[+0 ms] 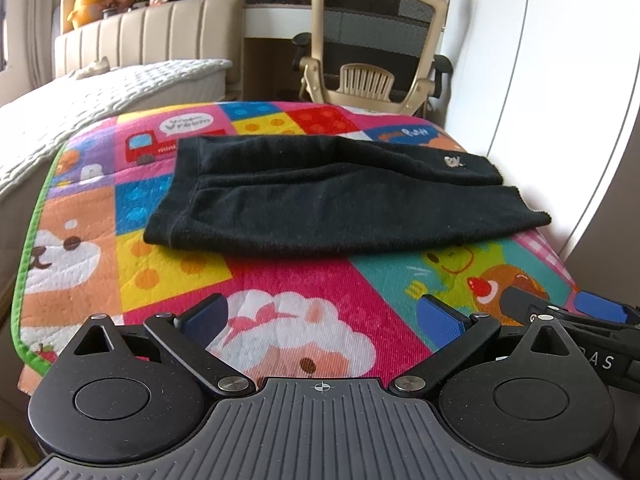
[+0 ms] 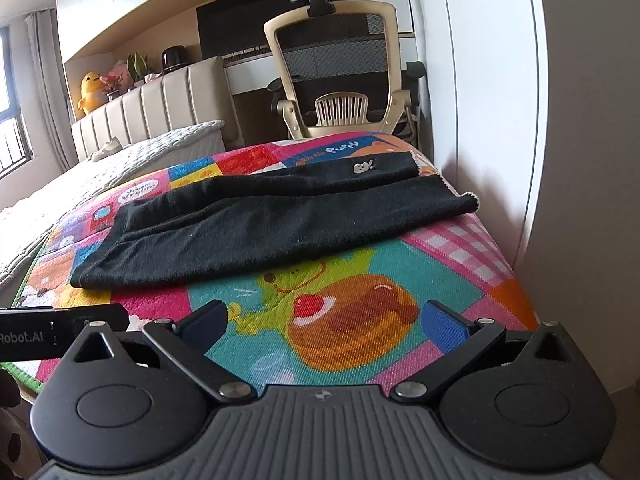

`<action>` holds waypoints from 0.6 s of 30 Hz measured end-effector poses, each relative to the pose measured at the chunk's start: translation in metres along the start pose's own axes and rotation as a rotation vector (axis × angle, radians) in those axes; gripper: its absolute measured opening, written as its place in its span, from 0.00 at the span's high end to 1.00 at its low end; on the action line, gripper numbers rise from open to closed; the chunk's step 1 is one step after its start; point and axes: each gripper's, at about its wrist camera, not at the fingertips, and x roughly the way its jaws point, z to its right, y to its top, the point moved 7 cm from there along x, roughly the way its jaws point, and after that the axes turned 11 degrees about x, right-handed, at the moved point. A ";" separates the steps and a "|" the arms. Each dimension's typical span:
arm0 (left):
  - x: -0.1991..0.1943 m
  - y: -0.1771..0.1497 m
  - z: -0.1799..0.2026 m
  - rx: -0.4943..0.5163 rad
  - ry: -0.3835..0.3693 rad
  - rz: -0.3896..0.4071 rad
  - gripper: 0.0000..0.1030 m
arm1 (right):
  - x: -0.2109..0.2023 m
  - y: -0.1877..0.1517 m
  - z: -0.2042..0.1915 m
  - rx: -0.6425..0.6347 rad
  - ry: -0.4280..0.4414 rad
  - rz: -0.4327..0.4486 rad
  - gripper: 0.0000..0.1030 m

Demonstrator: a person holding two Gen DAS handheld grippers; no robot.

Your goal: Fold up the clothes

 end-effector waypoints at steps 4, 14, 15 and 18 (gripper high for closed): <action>0.000 -0.001 0.000 -0.001 -0.001 -0.003 0.00 | 0.000 0.000 0.000 0.000 0.001 -0.006 0.00; 0.000 -0.001 0.001 -0.004 -0.001 -0.005 0.00 | 0.001 0.000 0.002 -0.002 0.003 -0.015 0.00; 0.000 -0.001 0.001 -0.004 -0.001 -0.005 0.00 | 0.001 0.000 0.003 -0.002 0.002 -0.015 0.00; 0.000 -0.002 0.001 -0.001 -0.002 -0.006 0.00 | 0.001 0.001 0.003 -0.002 0.001 -0.013 0.00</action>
